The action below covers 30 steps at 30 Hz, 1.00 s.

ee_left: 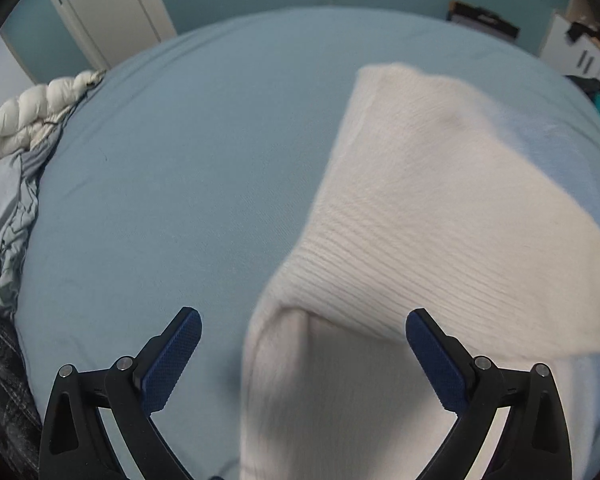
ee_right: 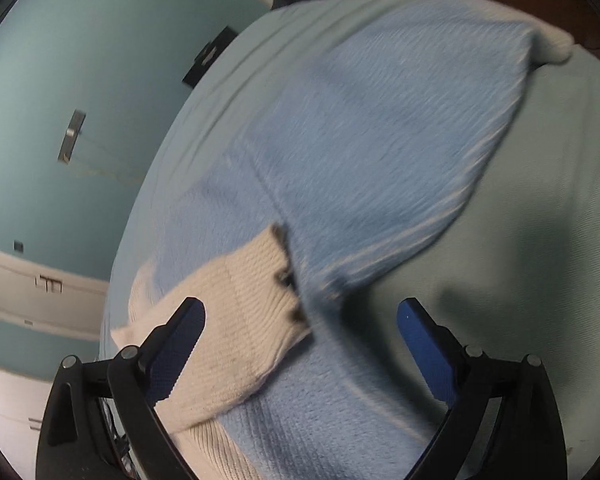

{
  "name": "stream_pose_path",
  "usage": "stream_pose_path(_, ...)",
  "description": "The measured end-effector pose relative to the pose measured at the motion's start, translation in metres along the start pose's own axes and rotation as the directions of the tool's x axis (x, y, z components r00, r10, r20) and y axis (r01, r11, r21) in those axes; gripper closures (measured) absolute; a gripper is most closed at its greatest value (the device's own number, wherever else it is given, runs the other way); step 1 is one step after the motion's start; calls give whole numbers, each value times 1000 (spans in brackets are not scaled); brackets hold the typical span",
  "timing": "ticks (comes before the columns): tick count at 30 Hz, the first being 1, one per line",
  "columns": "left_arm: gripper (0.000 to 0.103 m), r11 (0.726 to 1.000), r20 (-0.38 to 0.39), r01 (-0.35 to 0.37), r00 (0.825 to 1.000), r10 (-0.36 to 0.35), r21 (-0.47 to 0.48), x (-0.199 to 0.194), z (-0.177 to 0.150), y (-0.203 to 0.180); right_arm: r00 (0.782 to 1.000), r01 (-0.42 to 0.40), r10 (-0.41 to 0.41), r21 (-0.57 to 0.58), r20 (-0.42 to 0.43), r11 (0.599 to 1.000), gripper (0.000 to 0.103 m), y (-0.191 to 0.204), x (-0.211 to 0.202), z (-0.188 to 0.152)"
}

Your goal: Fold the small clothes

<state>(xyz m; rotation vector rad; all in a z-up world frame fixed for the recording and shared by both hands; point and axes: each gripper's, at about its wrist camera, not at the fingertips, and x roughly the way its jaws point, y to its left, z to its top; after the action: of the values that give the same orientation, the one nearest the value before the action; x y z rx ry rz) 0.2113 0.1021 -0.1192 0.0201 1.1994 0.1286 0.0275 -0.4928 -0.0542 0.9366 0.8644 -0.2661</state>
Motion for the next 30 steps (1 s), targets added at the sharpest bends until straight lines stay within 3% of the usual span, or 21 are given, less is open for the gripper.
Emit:
stream_pose_path(4, 0, 998, 48, 30, 998, -32, 46, -35, -17, -27, 1000, 23, -24, 42, 18, 999, 8, -24, -26, 7)
stream_pose_path(8, 0, 988, 144, 49, 987, -71, 148, -82, -43, -64, 991, 130, -131, 19, 25, 991, 8, -29, -32, 5)
stream_pose_path(12, 0, 969, 212, -30, 977, -24, 247, -98, -63, -100, 977, 215, -213, -54, 28, 975, 8, -37, -42, 2)
stream_pose_path(18, 0, 928, 242, -134, 969, 49, 348, -93, -75, -110, 954, 298, -285, -185, 95, 937, 8, -27, -59, -11)
stream_pose_path(23, 0, 934, 270, -124, 962, 31, 335, -105, -76, -111, 973, 225, -218, -109, 76, 968, 8, -51, -79, -9)
stream_pose_path(27, 0, 944, 239, -112, 970, 36, 311, -99, -73, -107, 982, 179, -177, -22, 62, 984, 8, -74, -87, -3)
stream_pose_path(30, 0, 954, 209, -71, 978, 9, 292, -95, -70, -104, 997, 56, -61, 106, 45, 993, 8, -98, -83, 14)
